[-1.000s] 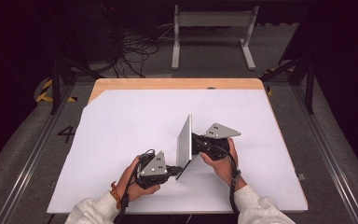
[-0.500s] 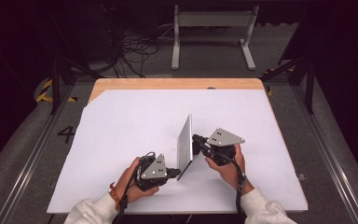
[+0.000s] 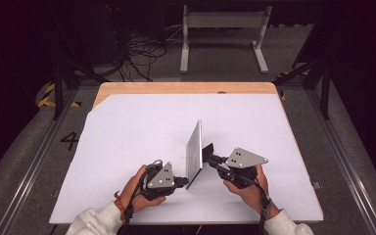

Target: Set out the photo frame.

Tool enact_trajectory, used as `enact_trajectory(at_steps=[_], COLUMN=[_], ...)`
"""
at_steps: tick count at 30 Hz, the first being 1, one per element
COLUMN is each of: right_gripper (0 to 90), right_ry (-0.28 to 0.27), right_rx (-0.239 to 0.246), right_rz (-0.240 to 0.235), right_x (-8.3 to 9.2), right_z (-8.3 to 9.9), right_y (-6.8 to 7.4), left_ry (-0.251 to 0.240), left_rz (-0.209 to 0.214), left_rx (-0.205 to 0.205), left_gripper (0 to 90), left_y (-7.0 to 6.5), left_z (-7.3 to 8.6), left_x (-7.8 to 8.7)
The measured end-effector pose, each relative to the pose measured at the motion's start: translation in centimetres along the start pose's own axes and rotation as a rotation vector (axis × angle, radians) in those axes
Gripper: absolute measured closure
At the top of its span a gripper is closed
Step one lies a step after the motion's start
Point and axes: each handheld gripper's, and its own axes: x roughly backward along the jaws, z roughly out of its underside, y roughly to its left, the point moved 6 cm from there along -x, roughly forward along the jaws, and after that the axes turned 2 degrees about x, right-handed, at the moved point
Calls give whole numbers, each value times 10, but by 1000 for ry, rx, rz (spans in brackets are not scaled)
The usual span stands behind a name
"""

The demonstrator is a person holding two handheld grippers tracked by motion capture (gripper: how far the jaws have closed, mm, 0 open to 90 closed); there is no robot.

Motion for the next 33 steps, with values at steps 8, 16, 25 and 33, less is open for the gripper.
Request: enact_trajectory(at_steps=[8, 16, 25, 33], right_gripper=[733, 676, 673, 664], right_ry=[10, 24, 32, 23], right_rx=[1, 18, 11, 0], right_rz=[-52, -88, -90, -89], right_x=[10, 11, 8, 8], right_z=[3, 4, 5, 4], right_y=[22, 39, 39, 39], left_ry=[12, -17, -35, -41], left_rz=[15, 19, 39, 38], left_rx=[-11, -5, 6, 9], left_gripper=[866, 866, 839, 826], left_y=[-3, -4, -8, -8], left_z=[0, -3, -7, -8], left_x=[-6, -8, -17, -21])
